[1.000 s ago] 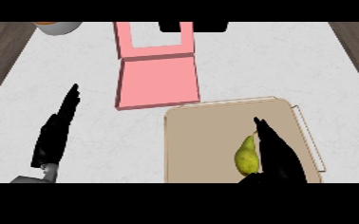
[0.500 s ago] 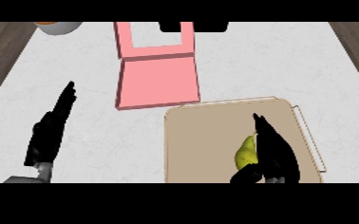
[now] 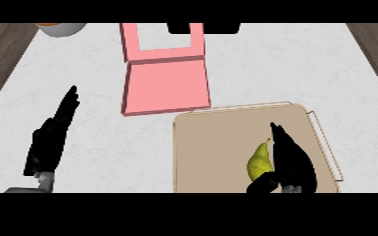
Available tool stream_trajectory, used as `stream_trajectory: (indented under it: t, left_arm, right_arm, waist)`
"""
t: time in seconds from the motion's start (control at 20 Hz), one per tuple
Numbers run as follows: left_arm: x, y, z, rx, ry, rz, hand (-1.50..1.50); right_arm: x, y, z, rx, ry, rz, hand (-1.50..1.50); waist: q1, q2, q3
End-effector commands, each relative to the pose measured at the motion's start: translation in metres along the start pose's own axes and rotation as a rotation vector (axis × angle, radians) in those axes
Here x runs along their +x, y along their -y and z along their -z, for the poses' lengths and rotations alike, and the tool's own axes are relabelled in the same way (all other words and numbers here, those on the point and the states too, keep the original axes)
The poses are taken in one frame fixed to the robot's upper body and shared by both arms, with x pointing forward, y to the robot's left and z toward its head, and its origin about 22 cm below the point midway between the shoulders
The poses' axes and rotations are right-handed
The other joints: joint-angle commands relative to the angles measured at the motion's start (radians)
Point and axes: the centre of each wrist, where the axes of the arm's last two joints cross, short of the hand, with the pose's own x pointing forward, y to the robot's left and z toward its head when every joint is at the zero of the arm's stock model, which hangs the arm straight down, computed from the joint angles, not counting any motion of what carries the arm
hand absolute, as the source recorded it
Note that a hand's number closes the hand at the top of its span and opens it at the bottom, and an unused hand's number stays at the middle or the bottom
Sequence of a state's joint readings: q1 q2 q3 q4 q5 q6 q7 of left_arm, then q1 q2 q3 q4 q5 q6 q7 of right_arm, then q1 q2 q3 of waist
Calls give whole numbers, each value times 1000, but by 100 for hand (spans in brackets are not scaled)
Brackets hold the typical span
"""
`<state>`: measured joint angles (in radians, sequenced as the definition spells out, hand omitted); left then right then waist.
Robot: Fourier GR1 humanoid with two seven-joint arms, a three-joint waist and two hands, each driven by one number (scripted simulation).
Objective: Pick the pear from the tray and place it in the cardboard box
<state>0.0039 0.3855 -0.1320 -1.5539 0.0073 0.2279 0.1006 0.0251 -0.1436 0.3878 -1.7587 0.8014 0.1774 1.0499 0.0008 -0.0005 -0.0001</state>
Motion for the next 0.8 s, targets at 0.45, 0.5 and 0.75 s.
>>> stream_trajectory:
  t: [0.45,0.5,0.75]
  left_arm:
    - [-12,-2,9,10,-14,-2,0]
    - [-6,8,7,-1,-9,19,0]
    - [-2,18,3,5,11,-6,0]
  right_arm:
    - [12,-36,9,49,-50,-1,150]
    - [-1,-18,12,15,-25,-72,150]
    - [3,-22,19,-179,-45,-142,150]
  waist:
    - [-1,1,0]
    - [-1,0,0]
    - [1,0,0]
